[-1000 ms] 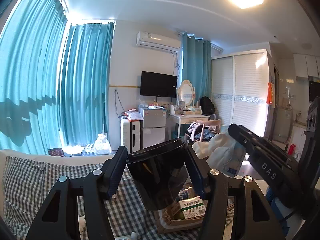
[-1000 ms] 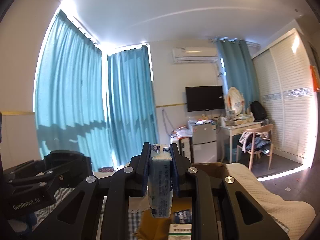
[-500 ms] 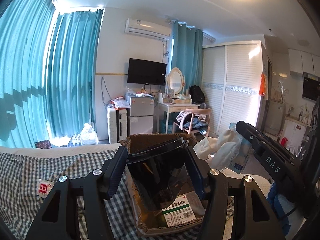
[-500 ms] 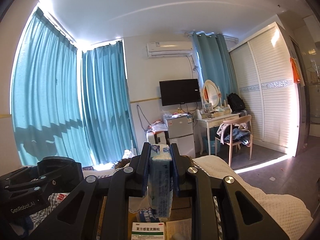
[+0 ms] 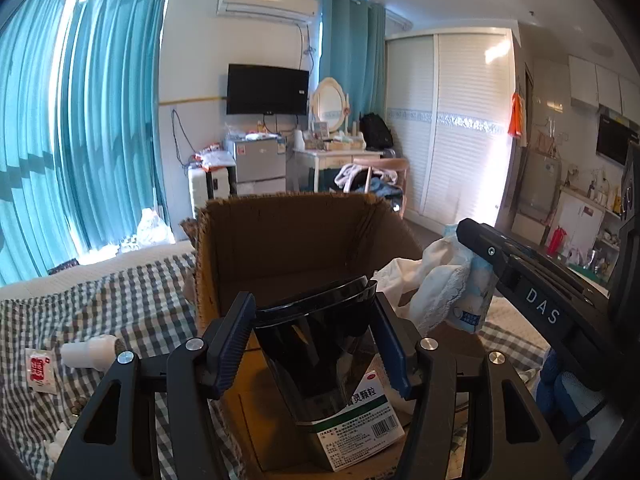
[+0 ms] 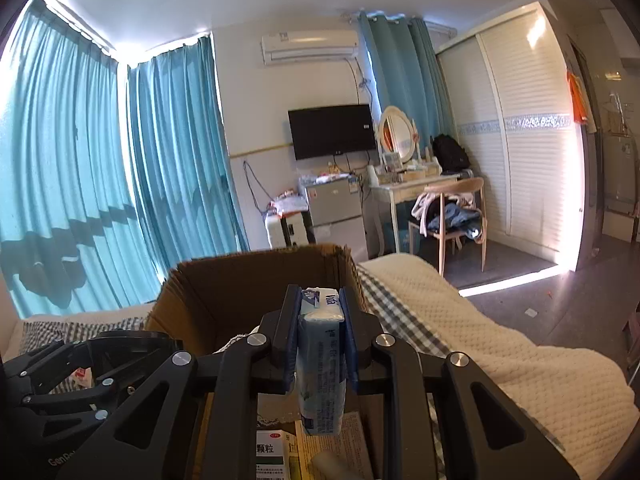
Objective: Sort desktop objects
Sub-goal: 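Open both tools to drop the cup and tissue pack into the box, then move both tools back over the bedspread items, then grasp the white figurine with the left tool while the right tool grasps the comb, then lift the figurine and comb and carry them to the cardboard box, then open both tools to drop the figurine and comb into the box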
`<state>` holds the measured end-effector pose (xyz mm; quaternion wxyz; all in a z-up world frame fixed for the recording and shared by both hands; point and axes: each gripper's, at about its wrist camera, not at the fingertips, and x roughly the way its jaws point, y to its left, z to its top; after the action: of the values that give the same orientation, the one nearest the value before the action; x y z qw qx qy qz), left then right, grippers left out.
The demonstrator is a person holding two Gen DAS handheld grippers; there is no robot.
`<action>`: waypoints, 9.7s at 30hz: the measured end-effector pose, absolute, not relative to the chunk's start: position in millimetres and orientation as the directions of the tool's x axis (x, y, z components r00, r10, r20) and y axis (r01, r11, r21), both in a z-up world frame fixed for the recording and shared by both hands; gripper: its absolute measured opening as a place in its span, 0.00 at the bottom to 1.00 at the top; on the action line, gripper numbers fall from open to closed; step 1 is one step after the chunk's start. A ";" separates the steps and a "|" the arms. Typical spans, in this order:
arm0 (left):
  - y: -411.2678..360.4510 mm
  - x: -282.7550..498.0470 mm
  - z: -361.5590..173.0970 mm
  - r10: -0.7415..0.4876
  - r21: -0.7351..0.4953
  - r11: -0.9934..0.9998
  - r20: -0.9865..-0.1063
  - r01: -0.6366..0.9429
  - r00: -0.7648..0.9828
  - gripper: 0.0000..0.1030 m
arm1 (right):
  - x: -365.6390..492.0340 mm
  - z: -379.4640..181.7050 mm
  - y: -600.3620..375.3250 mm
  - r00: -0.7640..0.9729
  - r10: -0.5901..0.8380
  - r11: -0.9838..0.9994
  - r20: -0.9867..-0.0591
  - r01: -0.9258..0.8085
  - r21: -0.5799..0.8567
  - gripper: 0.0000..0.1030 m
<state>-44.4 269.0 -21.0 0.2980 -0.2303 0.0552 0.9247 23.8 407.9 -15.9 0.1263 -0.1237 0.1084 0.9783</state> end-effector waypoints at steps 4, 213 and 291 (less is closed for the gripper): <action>272.9 -61.5 -33.1 0.521 -0.046 -0.816 -0.489 -0.576 -0.699 0.58 | 5.6 -29.6 404.0 -0.921 0.227 -0.949 -0.315 -0.282 0.139 0.18; -84.9 37.2 55.1 0.103 -0.159 -0.985 -0.223 -0.068 -0.969 0.55 | -84.0 -181.4 113.3 -0.545 -0.433 -0.890 -0.718 0.382 0.247 0.04; 268.1 -65.0 6.7 0.522 -0.121 -0.837 -0.466 -0.534 -0.714 0.51 | 17.0 -8.0 379.0 -0.929 0.056 -0.982 -0.365 -0.117 0.146 0.04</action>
<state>-65.0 268.1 6.7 0.2852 -0.2485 0.0112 0.9256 17.0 379.0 -8.0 0.0442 -0.1829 0.0829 0.9786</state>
